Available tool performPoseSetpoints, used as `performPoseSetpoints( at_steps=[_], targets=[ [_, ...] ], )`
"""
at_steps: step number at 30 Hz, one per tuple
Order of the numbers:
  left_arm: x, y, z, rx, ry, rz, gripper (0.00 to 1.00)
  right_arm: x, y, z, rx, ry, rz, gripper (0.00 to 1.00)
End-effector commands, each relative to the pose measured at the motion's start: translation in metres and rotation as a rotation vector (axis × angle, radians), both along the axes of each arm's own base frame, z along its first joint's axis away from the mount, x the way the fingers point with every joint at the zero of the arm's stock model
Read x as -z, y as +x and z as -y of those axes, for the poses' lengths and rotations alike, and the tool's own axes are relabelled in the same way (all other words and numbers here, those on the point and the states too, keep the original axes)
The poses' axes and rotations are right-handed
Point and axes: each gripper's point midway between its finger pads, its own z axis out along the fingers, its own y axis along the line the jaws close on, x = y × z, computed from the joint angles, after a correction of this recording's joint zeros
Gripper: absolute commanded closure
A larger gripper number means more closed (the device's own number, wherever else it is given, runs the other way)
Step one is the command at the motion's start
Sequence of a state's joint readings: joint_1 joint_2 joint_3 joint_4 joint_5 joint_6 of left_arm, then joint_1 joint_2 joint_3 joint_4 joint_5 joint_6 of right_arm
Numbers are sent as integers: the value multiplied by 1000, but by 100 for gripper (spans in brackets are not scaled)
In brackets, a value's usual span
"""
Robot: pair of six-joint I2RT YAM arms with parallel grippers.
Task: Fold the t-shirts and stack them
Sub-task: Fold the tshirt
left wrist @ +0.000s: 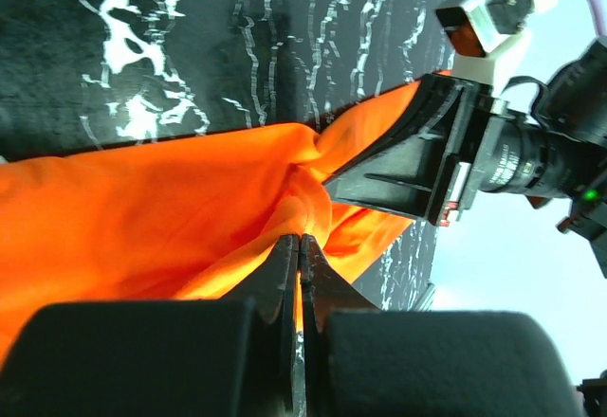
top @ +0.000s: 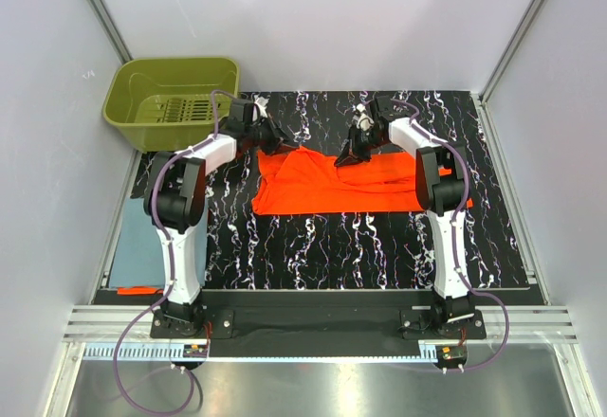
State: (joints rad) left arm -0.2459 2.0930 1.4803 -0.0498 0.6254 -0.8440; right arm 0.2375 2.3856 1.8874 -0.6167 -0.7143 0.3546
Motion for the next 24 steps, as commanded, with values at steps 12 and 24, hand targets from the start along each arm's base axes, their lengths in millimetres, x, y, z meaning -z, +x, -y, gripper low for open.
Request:
performPoseSetpoints(
  at_steps=[12, 24],
  targets=[
    [2, 28, -4, -1, -13, 56, 100, -22, 20, 12, 41, -105, 133, 100],
    [1, 17, 3, 42, -47, 24, 97, -42, 10, 12, 39, -80, 142, 100]
  ],
)
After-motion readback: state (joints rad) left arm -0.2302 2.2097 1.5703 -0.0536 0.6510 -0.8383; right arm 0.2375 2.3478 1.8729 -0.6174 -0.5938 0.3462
